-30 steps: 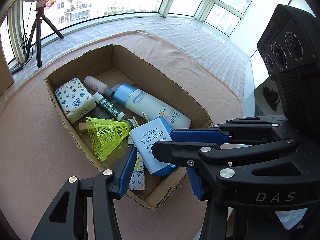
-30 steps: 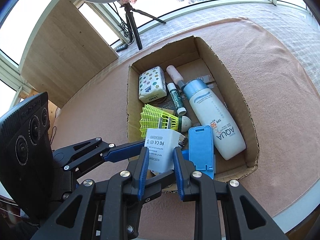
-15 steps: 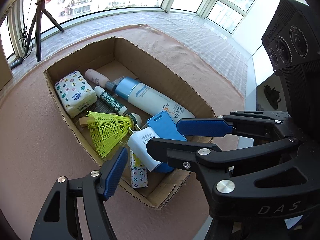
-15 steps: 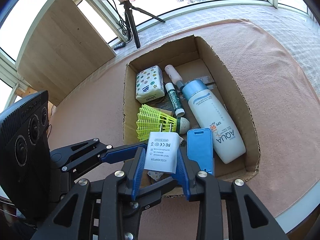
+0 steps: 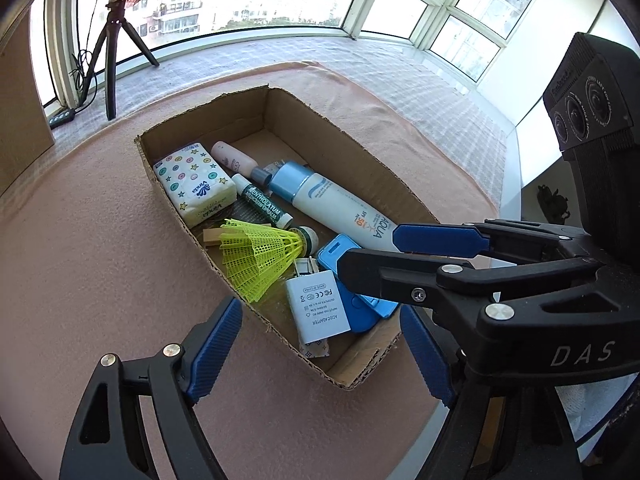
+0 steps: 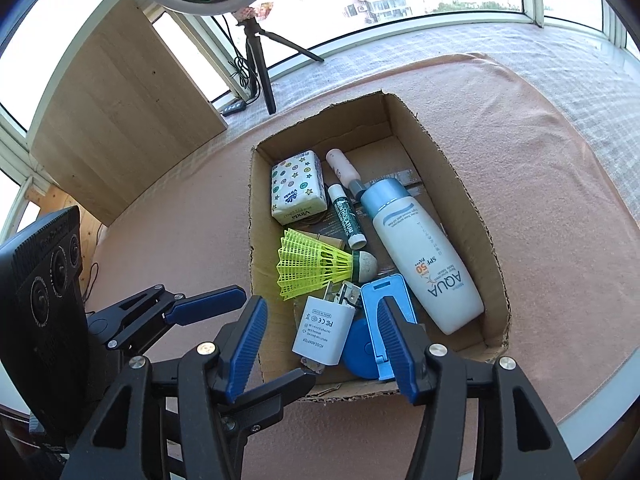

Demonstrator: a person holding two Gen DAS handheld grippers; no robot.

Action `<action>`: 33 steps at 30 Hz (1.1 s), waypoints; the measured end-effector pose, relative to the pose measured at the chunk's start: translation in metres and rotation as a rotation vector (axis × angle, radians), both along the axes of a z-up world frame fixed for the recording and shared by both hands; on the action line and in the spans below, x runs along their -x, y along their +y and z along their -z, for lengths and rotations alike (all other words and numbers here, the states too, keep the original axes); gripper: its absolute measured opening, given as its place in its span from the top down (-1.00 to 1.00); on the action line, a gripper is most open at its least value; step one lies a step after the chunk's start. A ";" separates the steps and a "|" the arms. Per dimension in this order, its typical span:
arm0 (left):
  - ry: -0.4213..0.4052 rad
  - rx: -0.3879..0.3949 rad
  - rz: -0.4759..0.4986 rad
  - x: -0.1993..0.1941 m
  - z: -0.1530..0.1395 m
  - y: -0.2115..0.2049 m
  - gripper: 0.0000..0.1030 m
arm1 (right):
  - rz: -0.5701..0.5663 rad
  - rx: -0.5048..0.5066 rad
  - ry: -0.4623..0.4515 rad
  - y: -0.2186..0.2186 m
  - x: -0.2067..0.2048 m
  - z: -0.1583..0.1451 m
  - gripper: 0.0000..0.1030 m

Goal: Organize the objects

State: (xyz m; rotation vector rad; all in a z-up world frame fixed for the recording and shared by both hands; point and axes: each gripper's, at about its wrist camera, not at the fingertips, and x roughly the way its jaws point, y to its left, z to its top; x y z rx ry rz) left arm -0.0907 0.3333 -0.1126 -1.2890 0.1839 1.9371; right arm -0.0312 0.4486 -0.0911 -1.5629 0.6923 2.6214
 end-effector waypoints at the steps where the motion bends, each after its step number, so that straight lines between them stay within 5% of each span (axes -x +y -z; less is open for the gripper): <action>1: 0.001 0.001 -0.011 0.000 -0.001 -0.006 -0.63 | -0.002 0.002 0.003 -0.002 0.000 -0.002 -0.04; 25: 0.113 0.058 -0.453 -0.021 -0.052 -0.245 -0.78 | -0.176 -0.097 0.110 -0.159 0.013 -0.043 -0.04; 33: 0.121 0.068 -0.613 -0.038 -0.056 -0.312 -0.86 | -0.231 -0.217 0.158 -0.220 0.008 -0.053 -0.05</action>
